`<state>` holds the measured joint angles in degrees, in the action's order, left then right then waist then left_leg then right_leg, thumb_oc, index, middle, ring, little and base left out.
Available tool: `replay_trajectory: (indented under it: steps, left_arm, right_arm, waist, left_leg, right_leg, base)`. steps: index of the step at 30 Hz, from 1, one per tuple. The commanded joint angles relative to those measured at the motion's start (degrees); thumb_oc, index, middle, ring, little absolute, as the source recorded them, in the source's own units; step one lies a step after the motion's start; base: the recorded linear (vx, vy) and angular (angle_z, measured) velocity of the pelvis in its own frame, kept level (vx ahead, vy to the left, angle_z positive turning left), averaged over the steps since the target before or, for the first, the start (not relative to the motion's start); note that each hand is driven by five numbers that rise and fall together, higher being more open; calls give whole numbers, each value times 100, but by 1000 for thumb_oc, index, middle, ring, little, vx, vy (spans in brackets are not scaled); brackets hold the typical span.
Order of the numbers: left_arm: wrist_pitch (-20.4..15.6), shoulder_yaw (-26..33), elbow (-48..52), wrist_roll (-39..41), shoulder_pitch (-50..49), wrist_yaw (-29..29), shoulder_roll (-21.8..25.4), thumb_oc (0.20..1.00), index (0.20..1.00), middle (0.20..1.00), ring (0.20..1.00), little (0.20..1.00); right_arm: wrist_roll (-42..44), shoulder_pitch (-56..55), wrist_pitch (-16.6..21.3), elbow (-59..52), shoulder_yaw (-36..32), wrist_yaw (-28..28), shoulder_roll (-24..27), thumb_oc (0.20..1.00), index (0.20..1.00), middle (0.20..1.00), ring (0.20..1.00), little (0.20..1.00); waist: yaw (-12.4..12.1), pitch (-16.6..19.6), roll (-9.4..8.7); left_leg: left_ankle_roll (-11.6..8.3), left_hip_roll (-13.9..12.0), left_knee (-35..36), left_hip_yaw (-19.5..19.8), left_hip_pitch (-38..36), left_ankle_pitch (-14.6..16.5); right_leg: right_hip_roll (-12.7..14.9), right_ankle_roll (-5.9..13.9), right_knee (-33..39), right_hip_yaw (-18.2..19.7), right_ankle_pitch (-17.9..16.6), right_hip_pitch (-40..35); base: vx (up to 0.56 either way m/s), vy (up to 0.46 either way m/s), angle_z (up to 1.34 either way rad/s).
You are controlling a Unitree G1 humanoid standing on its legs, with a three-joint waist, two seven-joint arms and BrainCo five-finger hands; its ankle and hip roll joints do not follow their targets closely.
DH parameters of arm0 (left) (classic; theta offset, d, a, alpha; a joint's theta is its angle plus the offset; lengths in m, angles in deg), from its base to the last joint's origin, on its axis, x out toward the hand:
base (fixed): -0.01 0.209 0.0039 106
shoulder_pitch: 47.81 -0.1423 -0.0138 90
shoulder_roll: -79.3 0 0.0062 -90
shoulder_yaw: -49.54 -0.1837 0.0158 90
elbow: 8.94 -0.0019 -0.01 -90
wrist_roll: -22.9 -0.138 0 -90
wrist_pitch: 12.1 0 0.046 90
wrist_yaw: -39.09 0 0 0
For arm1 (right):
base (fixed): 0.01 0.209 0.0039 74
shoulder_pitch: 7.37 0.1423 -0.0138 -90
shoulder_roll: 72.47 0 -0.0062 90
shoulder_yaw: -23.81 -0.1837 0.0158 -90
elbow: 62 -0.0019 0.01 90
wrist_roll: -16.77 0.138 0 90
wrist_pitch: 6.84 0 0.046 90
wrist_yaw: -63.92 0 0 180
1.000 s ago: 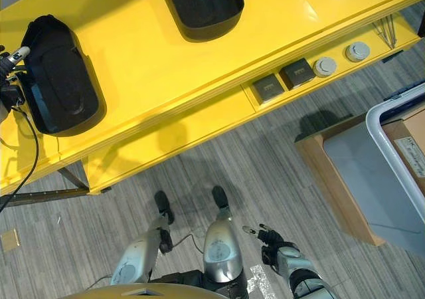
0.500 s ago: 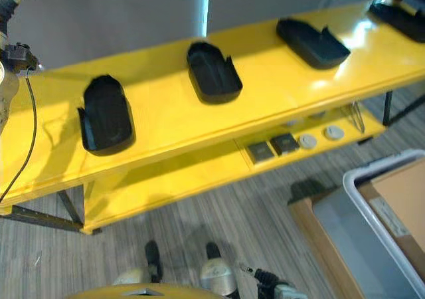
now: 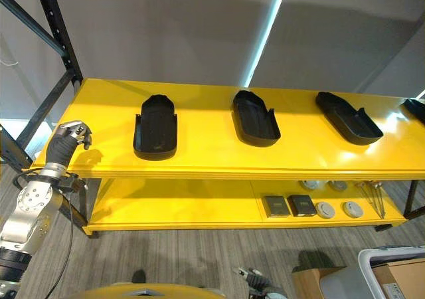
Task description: Move parts from the plastic box to the shelf.
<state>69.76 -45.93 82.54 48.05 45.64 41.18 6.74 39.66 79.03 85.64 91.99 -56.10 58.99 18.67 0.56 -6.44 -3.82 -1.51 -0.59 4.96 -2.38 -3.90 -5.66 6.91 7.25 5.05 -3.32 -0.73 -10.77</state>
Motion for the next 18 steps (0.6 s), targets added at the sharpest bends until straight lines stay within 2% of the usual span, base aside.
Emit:
replay_trajectory:
  steps: [1,3,5,6,12,18]
  left_arm:
    - [-204,-28,240,-262,563,-166,-81,200,200,200,200,200]
    - [-67,-153,320,3,446,-295,-179,200,200,200,200,200]
    - [-16,-195,330,-65,410,-361,-204,200,200,200,200,200]
    - [-15,-387,327,52,309,-495,-261,200,200,200,200,200]
    - [-111,-985,302,198,224,-700,-327,200,200,200,200,200]
    - [-264,-1420,343,401,237,-605,-359,200,200,200,200,200]
  right_arm:
    - [-236,273,16,194,93,-116,195,1000,1000,1000,1000,1000]
    - [-128,291,-38,199,174,-141,195,1000,1000,1000,1000,1000]
    - [-83,308,-80,210,190,-157,193,1000,1000,1000,1000,1000]
    - [-62,337,-143,201,239,-141,156,1000,1000,1000,1000,1000]
    - [-17,391,-197,247,404,-130,100,1000,1000,1000,1000,1000]
    - [5,436,-220,206,498,-89,115,1000,1000,1000,1000,1000]
  waist:
    - [88,-273,259]
    - [42,-304,256]
    - [28,-313,258]
    - [13,-359,267]
    - [16,-477,348]
    - [64,-611,426]
  left_leg:
    - [183,30,4,-16,-433,907]
    - [185,37,4,4,-396,905]
    - [185,37,4,9,-384,900]
    - [182,40,4,20,-347,882]
    - [175,39,4,3,-215,854]
    - [174,30,4,-41,-102,837]
  right_leg:
    - [-431,-313,-71,-90,101,152]
    - [-422,-296,-52,-132,81,169]
    - [-419,-291,-54,-141,78,177]
    - [-424,-291,-56,-150,55,205]
    - [-413,-271,-32,-198,18,322]
    - [-387,-251,-29,-175,-7,463]
  base:
    - [7,-14,5]
    - [10,-25,7]
    - [16,-26,12]
    - [18,-29,7]
    - [1,1,-1]
    - [0,3,-1]
